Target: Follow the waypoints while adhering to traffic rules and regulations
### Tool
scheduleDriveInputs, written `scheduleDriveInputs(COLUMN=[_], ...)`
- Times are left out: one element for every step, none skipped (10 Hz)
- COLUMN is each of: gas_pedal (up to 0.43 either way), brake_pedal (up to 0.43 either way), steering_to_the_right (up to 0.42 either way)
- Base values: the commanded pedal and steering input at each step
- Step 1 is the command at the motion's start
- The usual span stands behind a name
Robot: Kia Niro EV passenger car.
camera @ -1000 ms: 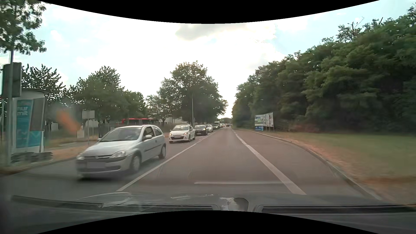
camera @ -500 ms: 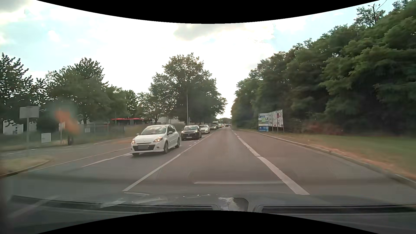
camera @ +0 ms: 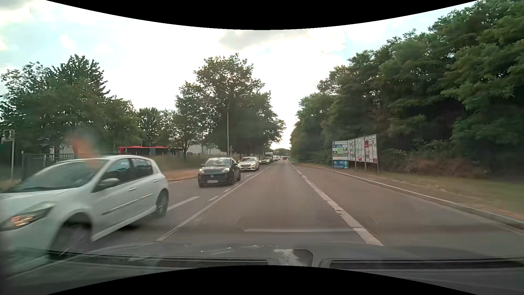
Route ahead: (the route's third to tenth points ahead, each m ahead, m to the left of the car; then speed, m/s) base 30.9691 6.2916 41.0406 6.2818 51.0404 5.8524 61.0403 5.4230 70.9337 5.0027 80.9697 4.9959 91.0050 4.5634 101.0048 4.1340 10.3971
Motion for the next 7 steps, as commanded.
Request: scheduleDriveInputs(gas_pedal=[0.098,0.098,0.087,0.098,0.098,0.087,0.087], brake_pedal=[0.0,0.0,0.0,0.0,0.0,0.0,0.0], steering_to_the_right=[0.004,0.004,0.004,0.004,0.004,0.004,0.005])
